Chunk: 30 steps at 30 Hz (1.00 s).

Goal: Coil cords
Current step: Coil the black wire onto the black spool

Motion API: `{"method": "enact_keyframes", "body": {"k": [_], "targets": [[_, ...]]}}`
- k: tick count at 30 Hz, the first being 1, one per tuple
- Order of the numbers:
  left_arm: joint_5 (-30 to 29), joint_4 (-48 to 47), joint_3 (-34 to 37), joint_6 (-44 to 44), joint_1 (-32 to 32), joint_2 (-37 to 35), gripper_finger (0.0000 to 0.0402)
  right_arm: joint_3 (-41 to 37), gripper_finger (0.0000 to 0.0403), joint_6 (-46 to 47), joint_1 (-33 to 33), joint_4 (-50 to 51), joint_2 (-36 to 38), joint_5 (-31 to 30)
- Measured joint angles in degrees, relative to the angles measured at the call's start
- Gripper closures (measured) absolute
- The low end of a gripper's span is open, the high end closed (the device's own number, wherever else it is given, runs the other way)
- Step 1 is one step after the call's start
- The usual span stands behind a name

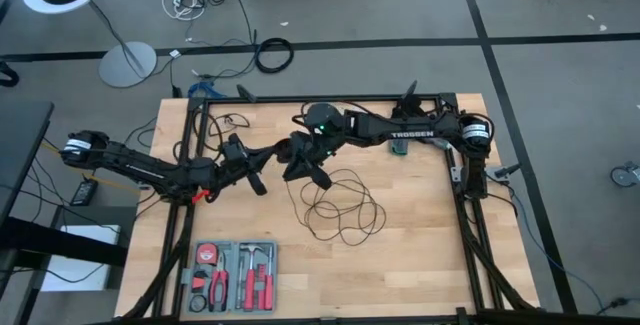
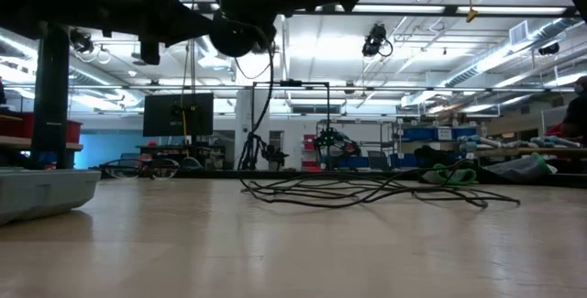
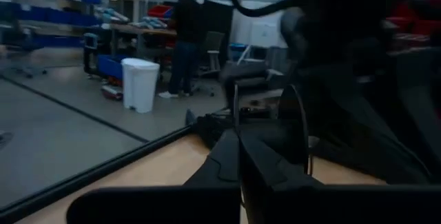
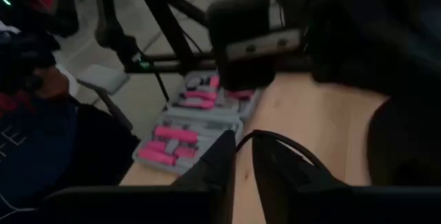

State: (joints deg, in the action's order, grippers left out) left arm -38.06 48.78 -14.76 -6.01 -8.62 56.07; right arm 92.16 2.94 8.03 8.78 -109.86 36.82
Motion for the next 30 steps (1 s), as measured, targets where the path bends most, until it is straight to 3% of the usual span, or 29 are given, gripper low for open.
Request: {"method": "enact_keyframes", "body": {"k": [10,21,30], "targets": [[-2.73,-11.75,0.00,-1.92,-0.05,-5.90,0.0402,0.00,0.0287,-0.09,-0.18,3.32,0.00,-4.53],[-2.76,-13.63,0.00,-1.95,-0.11,-6.58,0.0402,0.00,0.0284,-3.04,-1.21,20.10,0.00,-26.28],[-2.80,-13.86,0.00,-3.75,-0.11,-6.66,0.0402,-1.98,0.0289,-1.20,-3.60,23.05,0.00,-40.31]]}}
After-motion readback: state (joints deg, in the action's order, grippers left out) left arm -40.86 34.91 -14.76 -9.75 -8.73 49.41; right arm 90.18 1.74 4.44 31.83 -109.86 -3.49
